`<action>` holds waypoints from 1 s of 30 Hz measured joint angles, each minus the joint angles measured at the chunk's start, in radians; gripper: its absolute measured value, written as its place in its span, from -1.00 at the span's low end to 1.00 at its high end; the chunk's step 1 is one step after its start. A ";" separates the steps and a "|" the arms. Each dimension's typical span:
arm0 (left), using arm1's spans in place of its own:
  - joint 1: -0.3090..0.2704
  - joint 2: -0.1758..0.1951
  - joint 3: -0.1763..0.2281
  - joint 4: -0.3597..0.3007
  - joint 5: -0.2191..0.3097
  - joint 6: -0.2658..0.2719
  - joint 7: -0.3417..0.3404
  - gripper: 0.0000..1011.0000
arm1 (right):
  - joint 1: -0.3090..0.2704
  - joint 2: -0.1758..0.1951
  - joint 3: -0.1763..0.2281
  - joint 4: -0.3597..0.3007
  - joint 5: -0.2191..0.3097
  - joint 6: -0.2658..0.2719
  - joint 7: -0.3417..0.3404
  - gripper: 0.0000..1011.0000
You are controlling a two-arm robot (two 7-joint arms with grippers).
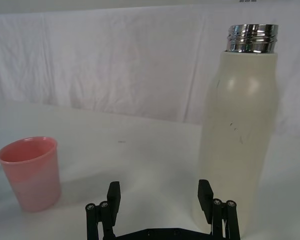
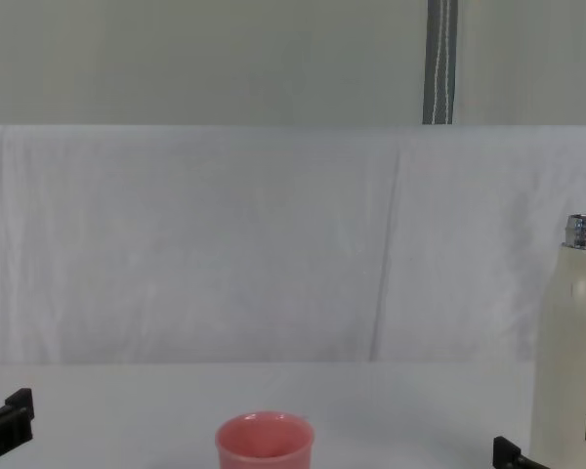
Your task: Grasp the thermos with one hand and pour water into the cup lid.
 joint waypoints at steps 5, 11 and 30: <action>0.000 0.000 0.000 0.000 0.000 0.000 0.000 0.98 | 0.000 -0.001 -0.006 0.004 0.001 0.000 0.000 0.98; 0.000 0.000 0.000 0.000 0.000 0.000 0.000 0.98 | 0.001 -0.002 -0.011 0.009 0.004 0.001 0.000 0.98; 0.000 0.000 0.000 0.000 0.000 0.000 0.000 0.98 | 0.003 -0.002 -0.013 0.014 0.010 0.001 0.002 0.98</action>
